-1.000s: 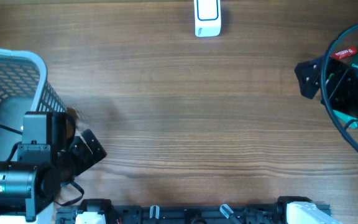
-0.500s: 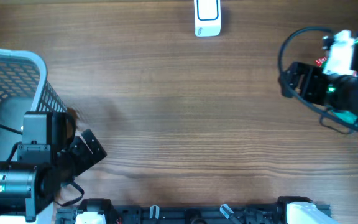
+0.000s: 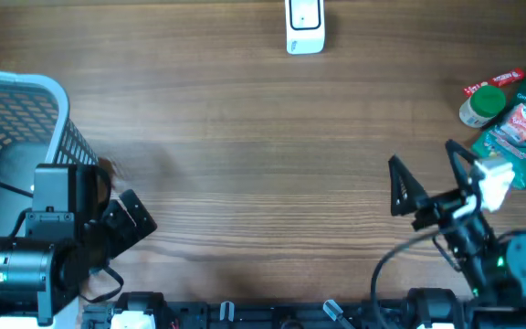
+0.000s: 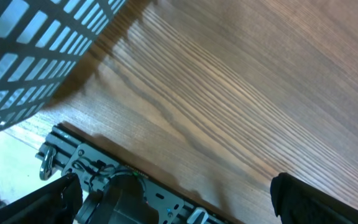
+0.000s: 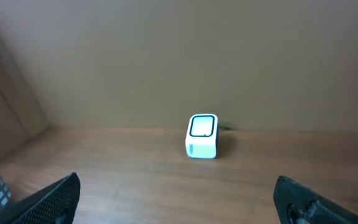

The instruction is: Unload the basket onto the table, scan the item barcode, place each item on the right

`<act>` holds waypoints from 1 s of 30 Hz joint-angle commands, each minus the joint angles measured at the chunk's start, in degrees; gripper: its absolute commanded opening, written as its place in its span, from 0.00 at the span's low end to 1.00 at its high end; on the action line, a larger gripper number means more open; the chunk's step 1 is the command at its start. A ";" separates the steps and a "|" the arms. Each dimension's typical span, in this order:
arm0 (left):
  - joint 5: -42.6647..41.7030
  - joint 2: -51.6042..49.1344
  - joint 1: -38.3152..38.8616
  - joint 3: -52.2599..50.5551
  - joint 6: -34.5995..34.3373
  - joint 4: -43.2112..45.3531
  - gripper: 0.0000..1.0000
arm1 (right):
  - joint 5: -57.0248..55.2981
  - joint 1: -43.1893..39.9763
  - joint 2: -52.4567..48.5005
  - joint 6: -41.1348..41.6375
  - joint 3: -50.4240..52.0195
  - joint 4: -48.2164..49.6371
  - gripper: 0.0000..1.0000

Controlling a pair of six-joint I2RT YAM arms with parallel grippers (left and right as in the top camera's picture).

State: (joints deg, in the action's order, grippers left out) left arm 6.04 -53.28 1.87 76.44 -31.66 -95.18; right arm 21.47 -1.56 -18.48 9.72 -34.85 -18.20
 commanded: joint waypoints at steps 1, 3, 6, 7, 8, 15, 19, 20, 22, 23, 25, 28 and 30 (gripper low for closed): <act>-0.26 0.04 0.15 0.22 -0.55 -0.02 1.00 | 0.94 2.43 6.10 -0.24 6.12 7.67 1.00; -0.26 0.04 0.15 0.22 -0.55 -0.02 1.00 | 0.79 4.33 10.84 1.03 11.63 16.65 1.00; -0.26 0.04 0.15 0.22 -0.55 -0.02 1.00 | -4.44 4.72 17.99 9.90 20.02 26.25 1.00; -0.26 0.04 0.15 0.22 -0.55 -0.02 1.00 | -5.20 4.72 18.27 10.27 22.23 29.49 1.00; -0.26 0.04 0.15 0.22 -0.55 -0.02 1.00 | -5.20 4.72 18.27 10.23 24.63 33.05 1.00; -0.26 0.02 0.15 0.22 -0.55 -0.02 1.00 | -7.91 4.72 18.29 9.79 34.56 38.21 1.00; -0.26 0.04 0.15 0.22 -0.55 -0.02 1.00 | -14.51 4.72 18.29 12.33 34.56 20.76 1.00; -0.26 0.04 0.15 0.22 -0.55 -0.02 1.00 | -16.81 4.72 18.27 13.42 34.56 18.21 1.00; -0.26 0.04 0.15 0.22 -0.55 -0.02 1.00 | -16.81 4.72 18.29 10.16 34.56 18.29 1.00; -0.26 0.04 0.15 0.22 -0.55 -0.02 1.00 | -16.76 4.76 18.29 9.53 34.56 18.27 1.00; -0.26 0.02 0.15 0.22 -0.55 -0.02 1.00 | -16.63 4.74 18.29 9.94 34.56 18.36 1.00; -0.26 0.02 0.15 0.22 -0.55 -0.02 1.00 | -16.61 4.72 18.27 9.94 34.56 18.36 1.00; -0.26 0.04 0.15 0.22 -0.55 -0.02 1.00 | -16.61 4.72 18.27 9.94 34.56 18.36 1.00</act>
State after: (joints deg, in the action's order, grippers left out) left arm 6.07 -53.28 1.87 76.44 -31.66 -95.18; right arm 5.89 2.96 -0.71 20.32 -0.36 -0.05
